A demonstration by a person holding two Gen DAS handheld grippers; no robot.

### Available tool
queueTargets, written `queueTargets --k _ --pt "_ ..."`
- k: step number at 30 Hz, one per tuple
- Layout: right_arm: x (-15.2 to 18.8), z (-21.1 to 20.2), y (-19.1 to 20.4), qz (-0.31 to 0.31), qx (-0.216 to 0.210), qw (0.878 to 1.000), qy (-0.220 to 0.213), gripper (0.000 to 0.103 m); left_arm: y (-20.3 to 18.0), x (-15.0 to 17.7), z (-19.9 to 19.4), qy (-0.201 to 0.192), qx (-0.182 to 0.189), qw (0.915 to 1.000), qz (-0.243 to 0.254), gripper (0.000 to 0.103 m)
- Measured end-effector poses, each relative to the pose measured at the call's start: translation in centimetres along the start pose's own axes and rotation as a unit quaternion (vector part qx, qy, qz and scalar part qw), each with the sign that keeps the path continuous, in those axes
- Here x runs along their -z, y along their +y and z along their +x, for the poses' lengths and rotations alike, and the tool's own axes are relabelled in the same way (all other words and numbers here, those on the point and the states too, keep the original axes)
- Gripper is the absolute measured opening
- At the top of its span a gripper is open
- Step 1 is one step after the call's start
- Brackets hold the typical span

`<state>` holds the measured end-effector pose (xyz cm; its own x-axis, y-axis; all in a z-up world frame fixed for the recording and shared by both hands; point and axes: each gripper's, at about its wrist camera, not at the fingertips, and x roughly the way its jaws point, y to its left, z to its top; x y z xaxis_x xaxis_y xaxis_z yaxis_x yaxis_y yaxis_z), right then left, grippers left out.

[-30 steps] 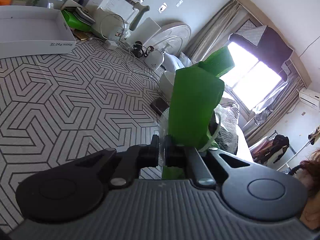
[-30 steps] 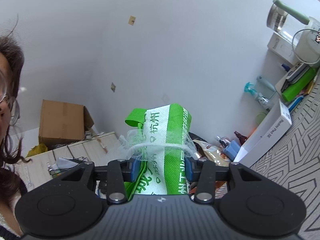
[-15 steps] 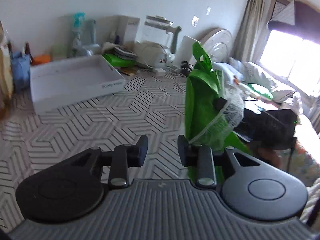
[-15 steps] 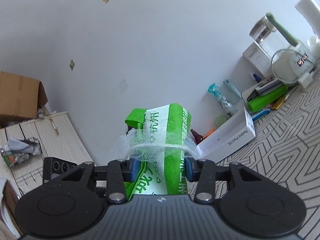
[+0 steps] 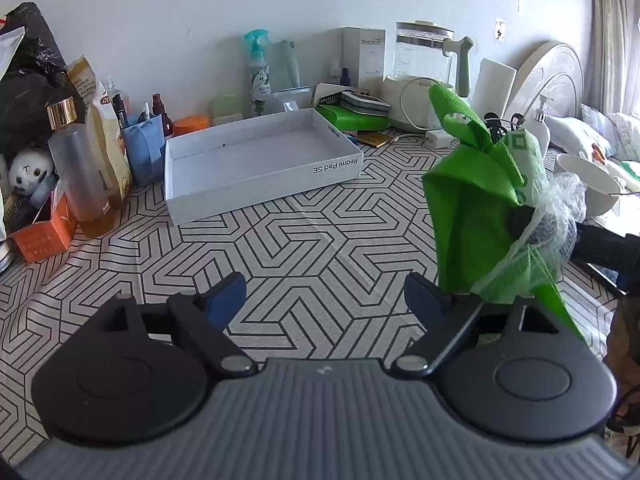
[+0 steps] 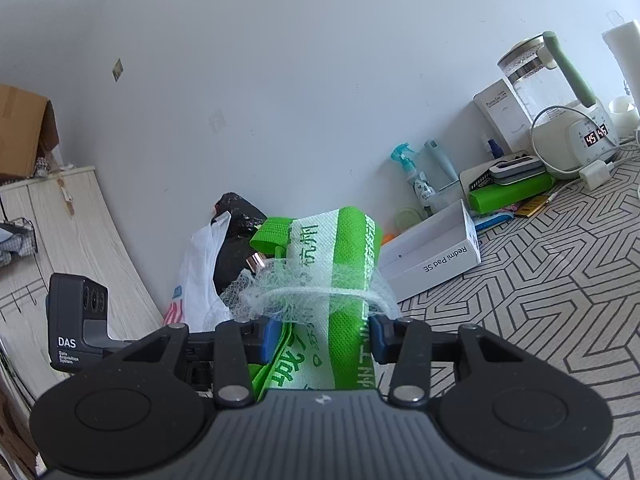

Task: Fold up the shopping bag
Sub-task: 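Carry the banded green bag to the white Redmi Pad SE box with the right gripper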

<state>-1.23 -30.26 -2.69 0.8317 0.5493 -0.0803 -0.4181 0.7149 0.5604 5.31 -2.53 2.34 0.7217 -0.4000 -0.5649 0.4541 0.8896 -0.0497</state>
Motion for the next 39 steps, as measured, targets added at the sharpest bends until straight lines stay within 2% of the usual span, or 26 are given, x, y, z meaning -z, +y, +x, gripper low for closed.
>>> queueTargets --k 11,16,20,25,28,32,35,36,39 --pt "-0.7 -0.2 0.3 -0.020 0.028 0.999 0.002 0.045 0.9 0.2 1.5 0.021 0.017 0.9987 -0.043 0.097" --pt "-1.8 0.4 0.4 -0.040 0.039 0.998 0.006 0.046 1.5 -0.2 2.6 0.028 0.006 0.9983 -0.051 0.097" --pt "-3.5 2.6 0.4 -0.043 0.053 0.997 0.020 0.046 3.1 -1.5 3.8 0.047 -0.010 0.9967 -0.066 0.098" --pt "-7.7 8.1 1.6 -0.081 0.069 0.993 0.051 0.046 6.2 -4.4 5.4 0.056 -0.040 0.9914 -0.112 0.098" --pt "-10.8 12.4 1.7 -0.086 0.086 0.991 0.055 0.046 8.2 -7.5 6.1 0.052 -0.095 0.9834 -0.145 0.098" --pt "-14.0 17.8 0.8 -0.058 0.104 0.991 0.066 0.046 10.2 -11.7 6.1 0.028 -0.101 0.9865 -0.126 0.099" --pt "-15.6 21.7 -0.2 -0.036 0.141 0.987 0.070 0.046 12.0 -14.1 6.7 0.039 -0.108 0.9867 -0.116 0.102" --pt "-15.8 22.8 -0.8 -0.022 0.156 0.985 0.071 0.046 12.3 -14.8 7.1 0.049 -0.118 0.9871 -0.096 0.102" --pt "-15.7 25.8 -3.3 0.045 0.214 0.972 0.082 0.046 12.8 -16.4 7.6 0.037 -0.186 0.9812 -0.035 0.102"
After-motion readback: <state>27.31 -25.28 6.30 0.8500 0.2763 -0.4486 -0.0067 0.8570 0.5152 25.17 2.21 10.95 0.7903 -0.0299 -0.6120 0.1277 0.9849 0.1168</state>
